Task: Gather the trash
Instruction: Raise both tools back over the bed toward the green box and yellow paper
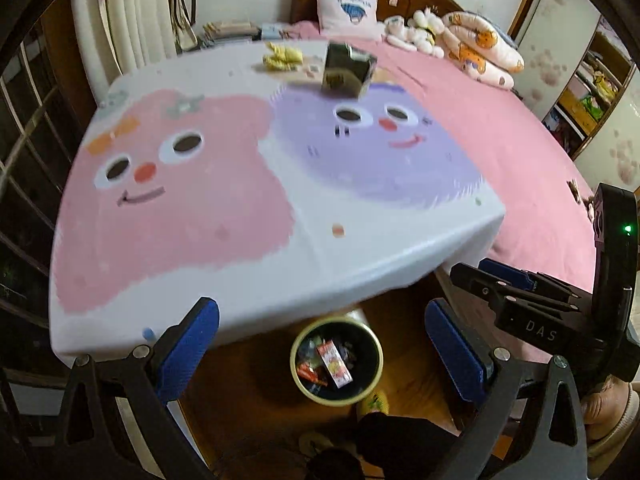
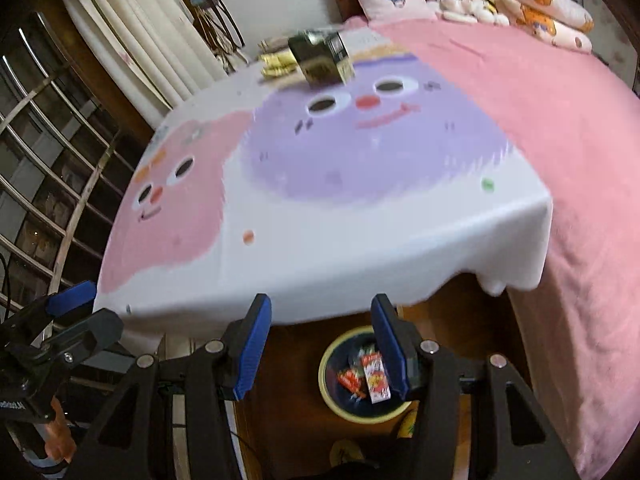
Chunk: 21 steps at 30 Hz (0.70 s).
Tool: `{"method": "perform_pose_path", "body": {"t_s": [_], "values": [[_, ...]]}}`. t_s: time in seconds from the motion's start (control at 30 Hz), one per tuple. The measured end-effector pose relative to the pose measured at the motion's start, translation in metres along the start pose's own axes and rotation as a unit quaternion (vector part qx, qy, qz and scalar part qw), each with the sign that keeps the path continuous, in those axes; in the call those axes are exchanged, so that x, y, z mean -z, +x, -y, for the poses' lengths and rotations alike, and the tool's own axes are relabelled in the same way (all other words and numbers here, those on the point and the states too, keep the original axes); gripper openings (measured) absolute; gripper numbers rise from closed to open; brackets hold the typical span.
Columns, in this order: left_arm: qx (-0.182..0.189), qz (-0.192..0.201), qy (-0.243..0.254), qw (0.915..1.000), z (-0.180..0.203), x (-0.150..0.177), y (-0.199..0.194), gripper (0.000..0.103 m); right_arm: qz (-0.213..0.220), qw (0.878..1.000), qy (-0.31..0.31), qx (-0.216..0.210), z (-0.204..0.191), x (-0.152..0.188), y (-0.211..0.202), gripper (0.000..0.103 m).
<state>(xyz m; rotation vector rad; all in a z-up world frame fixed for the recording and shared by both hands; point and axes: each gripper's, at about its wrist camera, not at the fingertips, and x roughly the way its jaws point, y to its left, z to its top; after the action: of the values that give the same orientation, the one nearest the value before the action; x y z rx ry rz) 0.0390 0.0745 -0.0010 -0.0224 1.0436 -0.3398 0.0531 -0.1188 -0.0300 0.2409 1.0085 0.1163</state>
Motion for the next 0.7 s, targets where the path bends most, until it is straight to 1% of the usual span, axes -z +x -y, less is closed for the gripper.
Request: {"method": "perform_pose_path", "body": {"t_s": [0.07,0.2,0.37,0.47,0.53,0.57,0.63,0.7], "values": [[-0.012,0.013,-0.003,0.9998,-0.002,-0.008,-0.005,0.102,0.01,1.0,-0.007,0.004,-0.002,-0.013,-0.002,0.052],[-0.057,0.039,-0.023,0.9973,-0.008,-0.032,-0.01,0.102,0.027,0.999,-0.018,0.007,-0.004,-0.045,-0.002,0.052],[-0.076,0.049,-0.058,0.9943,-0.018,-0.065,-0.004,0.102,0.047,0.998,-0.05,0.011,-0.003,-0.096,0.01,0.052],[-0.092,0.047,-0.082,0.9912,-0.021,-0.089,0.009,0.102,0.051,0.997,-0.065,0.008,0.001,-0.13,0.023,0.053],[-0.097,0.047,-0.099,0.9891,-0.022,-0.107,0.021,0.102,0.052,0.996,-0.078,0.006,0.004,-0.156,0.037,0.057],[-0.097,0.045,-0.111,0.9881,-0.022,-0.12,0.029,0.102,0.052,0.995,-0.084,0.005,0.005,-0.168,0.043,0.058],[-0.101,0.044,-0.122,0.9864,-0.021,-0.139,0.042,0.102,0.049,0.994,-0.101,0.0,0.008,-0.196,0.062,0.058],[-0.112,0.038,-0.132,0.9842,-0.018,-0.157,0.055,0.102,0.042,0.992,-0.119,-0.001,0.007,-0.216,0.078,0.058]]}}
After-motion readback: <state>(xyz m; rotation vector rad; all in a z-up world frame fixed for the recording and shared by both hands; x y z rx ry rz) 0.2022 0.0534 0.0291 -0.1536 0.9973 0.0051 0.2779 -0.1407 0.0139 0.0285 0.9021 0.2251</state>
